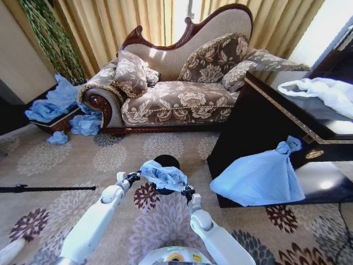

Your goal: Place a garbage bag over the trash bin.

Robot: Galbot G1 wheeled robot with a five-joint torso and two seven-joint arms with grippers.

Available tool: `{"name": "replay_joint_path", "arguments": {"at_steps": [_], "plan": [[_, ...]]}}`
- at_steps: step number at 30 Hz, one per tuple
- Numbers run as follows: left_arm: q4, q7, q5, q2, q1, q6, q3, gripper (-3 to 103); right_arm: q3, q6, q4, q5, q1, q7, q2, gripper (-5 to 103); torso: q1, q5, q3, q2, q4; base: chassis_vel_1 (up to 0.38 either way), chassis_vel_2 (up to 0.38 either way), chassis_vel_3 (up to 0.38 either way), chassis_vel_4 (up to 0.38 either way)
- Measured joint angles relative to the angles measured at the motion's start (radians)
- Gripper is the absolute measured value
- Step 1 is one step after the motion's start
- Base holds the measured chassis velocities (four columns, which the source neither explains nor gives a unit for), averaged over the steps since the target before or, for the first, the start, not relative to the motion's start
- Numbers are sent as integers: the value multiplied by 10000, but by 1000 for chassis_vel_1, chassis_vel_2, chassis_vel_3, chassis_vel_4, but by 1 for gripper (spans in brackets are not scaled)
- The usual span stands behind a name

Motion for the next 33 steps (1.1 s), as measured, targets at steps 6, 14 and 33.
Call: {"name": "replay_joint_path", "arguments": {"at_steps": [6, 14, 33], "plan": [[-483, 75, 37, 101, 446, 2, -141, 0, -229, -261, 887, 35, -315, 402, -270, 0, -1, -1, -1, 0, 1, 0, 0, 0, 0], [-1118, 188, 197, 391, 1053, 258, -333, 0, -478, -612, 1353, -40, -659, 770, -371, 0, -1, -1, -2, 0, 1, 0, 0, 0, 0], [-153, 637, 851, 526, 724, 270, -154, 0, -315, -510, 214, -319, -557, 637, -133, 0, -1, -1, -1, 0, 2, 0, 0, 0, 0]]}}
